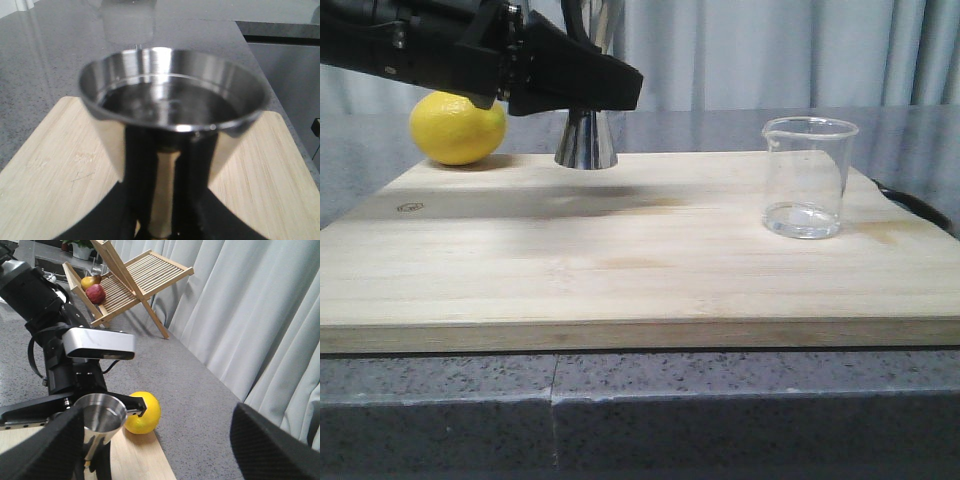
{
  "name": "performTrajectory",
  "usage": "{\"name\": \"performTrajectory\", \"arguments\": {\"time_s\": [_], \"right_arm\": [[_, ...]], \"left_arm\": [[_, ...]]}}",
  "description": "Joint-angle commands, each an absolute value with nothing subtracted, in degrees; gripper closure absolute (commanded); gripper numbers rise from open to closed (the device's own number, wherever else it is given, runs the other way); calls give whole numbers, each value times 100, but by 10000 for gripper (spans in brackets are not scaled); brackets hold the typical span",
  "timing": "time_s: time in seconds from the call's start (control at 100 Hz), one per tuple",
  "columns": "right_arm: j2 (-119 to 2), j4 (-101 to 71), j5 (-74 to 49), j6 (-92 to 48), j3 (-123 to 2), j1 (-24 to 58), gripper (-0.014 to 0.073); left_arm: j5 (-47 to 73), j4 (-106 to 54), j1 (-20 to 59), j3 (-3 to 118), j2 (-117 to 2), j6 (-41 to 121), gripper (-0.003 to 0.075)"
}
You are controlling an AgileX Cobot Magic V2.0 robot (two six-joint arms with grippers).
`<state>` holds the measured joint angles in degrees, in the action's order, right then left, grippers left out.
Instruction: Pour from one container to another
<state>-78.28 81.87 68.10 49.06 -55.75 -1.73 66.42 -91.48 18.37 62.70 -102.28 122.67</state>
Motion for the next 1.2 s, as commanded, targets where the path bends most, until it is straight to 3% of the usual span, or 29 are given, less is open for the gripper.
{"name": "performTrajectory", "arguments": {"time_s": [0.0, 1.19], "right_arm": [[-7626, 7808, 6896, 4860, -5762, -211, 52], [-7626, 7917, 6673, 4860, -5762, -211, 52]], "left_arm": [[7350, -9629, 1831, 6265, -9918, 12467, 739], [7350, -10061, 1365, 5610, -9918, 13180, 739]]}}
